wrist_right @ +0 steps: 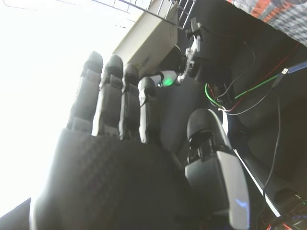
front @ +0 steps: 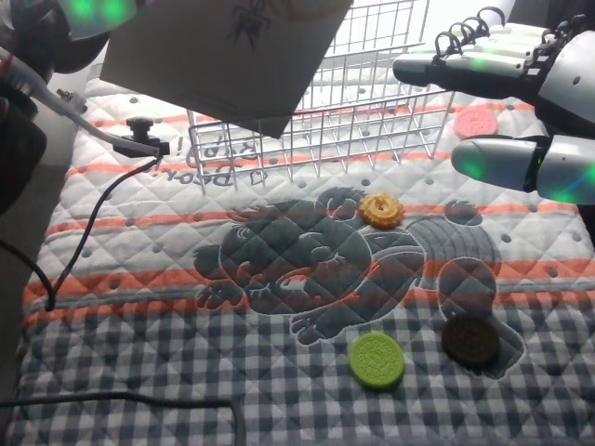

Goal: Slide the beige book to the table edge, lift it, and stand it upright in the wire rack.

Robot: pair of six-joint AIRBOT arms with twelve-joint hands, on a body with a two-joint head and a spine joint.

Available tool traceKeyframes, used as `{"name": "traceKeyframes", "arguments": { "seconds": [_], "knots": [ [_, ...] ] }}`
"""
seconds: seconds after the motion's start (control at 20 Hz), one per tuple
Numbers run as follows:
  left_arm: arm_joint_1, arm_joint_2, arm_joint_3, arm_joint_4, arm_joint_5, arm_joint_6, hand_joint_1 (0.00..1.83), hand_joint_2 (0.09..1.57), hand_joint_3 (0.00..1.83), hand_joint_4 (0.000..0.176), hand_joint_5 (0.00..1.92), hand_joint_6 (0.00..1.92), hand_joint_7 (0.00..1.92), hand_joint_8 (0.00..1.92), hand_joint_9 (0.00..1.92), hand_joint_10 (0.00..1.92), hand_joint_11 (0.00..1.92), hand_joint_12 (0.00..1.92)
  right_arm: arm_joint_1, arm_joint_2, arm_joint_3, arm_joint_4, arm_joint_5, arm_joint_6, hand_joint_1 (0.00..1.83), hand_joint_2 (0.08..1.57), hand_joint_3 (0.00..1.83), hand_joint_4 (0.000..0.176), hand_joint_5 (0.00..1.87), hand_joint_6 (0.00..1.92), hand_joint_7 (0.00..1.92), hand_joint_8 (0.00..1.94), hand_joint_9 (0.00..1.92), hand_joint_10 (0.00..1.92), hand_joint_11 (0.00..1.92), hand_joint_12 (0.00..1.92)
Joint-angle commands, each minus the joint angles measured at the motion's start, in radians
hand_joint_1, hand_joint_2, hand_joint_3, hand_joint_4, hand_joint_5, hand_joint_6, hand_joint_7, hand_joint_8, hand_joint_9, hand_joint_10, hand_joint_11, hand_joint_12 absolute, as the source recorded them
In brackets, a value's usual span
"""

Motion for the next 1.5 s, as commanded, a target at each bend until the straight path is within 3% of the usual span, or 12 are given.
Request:
{"name": "traceKeyframes", "arguments": {
  "seconds": [0.0,0.1,0.2,0.25,0.45,0.8,0.95,1.1,1.2,1.3,1.4,1.45],
  "knots": [
    [-0.013,0.012,-0.006,-0.002,-0.142,-0.025,1.26,1.1,0.0,0.0,0.96,0.9,1.09,1.01,1.11,0.96,0.93,1.31,0.003,-0.003,0.002,0.04,0.121,0.002,0.13,1.37,0.0,0.045,0.25,0.0,0.31,0.0,0.3,0.0,0.25,0.01],
    [-0.013,0.024,-0.028,0.018,-0.175,-0.02,1.25,1.12,0.0,0.0,0.91,0.98,1.05,1.06,1.1,1.01,0.92,1.36,0.001,-0.003,0.002,0.043,0.125,0.002,0.13,1.36,0.0,0.052,0.25,0.0,0.31,0.0,0.3,0.0,0.26,0.01],
    [-0.025,0.034,-0.041,0.03,-0.186,0.004,1.24,1.13,0.0,0.0,0.88,1.02,1.03,1.1,1.1,1.02,0.92,1.31,-0.001,-0.003,0.002,0.045,0.126,0.002,0.12,1.36,0.0,0.038,0.25,0.0,0.31,0.0,0.29,0.0,0.25,0.0],
    [-0.034,0.036,-0.041,0.036,-0.182,0.009,1.35,1.13,0.01,0.0,0.88,0.99,0.97,1.09,0.94,1.25,0.85,1.32,-0.003,-0.003,0.002,0.045,0.126,0.002,0.12,1.37,0.0,0.037,0.25,0.0,0.32,0.0,0.3,0.0,0.25,0.0],
    [-0.065,0.051,-0.041,0.048,-0.153,0.05,1.27,1.09,0.0,0.0,0.99,0.82,1.08,1.05,0.99,1.08,0.72,1.4,-0.003,-0.006,0.006,0.045,0.128,0.002,0.14,1.35,0.0,0.07,0.25,0.0,0.3,0.0,0.28,0.0,0.24,0.0],
    [-0.023,0.059,-0.078,0.048,-0.235,0.057,1.26,1.11,0.0,0.0,0.97,0.85,1.05,1.11,1.03,1.04,0.84,1.33,-0.005,-0.005,0.007,0.052,0.133,0.002,0.09,1.36,0.0,0.026,0.26,0.0,0.32,0.0,0.3,0.01,0.26,0.02],
    [0.003,0.068,-0.104,0.047,-0.292,0.067,1.37,1.13,0.0,0.0,0.85,1.03,0.96,1.1,0.91,1.27,0.85,1.32,-0.011,0.002,0.002,0.064,0.164,0.002,0.17,1.34,0.0,0.077,0.27,0.01,0.33,0.01,0.31,0.0,0.26,0.01],
    [0.024,0.075,-0.125,0.047,-0.333,0.08,1.38,1.14,0.0,0.0,0.84,1.02,0.94,1.12,0.91,1.31,0.88,1.32,-0.023,0.011,-0.006,0.077,0.197,0.002,0.09,1.37,0.01,0.034,0.28,0.0,0.31,0.0,0.33,0.01,0.27,0.01],
    [0.039,0.081,-0.14,0.046,-0.361,0.088,1.37,1.16,0.0,0.0,0.82,1.04,0.9,1.21,0.85,1.38,0.81,1.44,-0.04,0.024,-0.015,0.103,0.241,0.002,0.09,1.38,0.01,0.032,0.28,0.0,0.33,0.01,0.34,0.0,0.25,0.0],
    [0.047,0.083,-0.15,0.039,-0.372,0.104,1.37,1.16,0.0,0.0,0.84,1.03,0.9,1.24,0.83,1.37,0.73,1.41,-0.057,0.051,-0.034,0.126,0.29,0.001,0.16,1.38,0.0,0.0,0.24,0.0,0.3,0.0,0.31,0.0,0.27,0.01],
    [0.056,0.082,-0.152,0.027,-0.378,0.108,1.37,1.16,0.0,0.0,0.85,1.02,0.92,1.23,0.82,1.35,0.66,1.4,-0.074,0.076,-0.052,0.143,0.336,-0.001,0.11,1.37,0.0,0.0,0.23,0.0,0.3,0.0,0.3,0.0,0.26,0.01],
    [0.063,0.081,-0.154,0.019,-0.385,0.108,1.37,1.15,0.0,0.0,0.86,1.0,0.92,1.22,0.84,1.33,0.73,1.37,-0.083,0.086,-0.06,0.151,0.357,-0.008,0.1,1.36,0.0,0.018,0.23,0.0,0.3,0.0,0.29,0.0,0.23,0.0]
  ]
}}
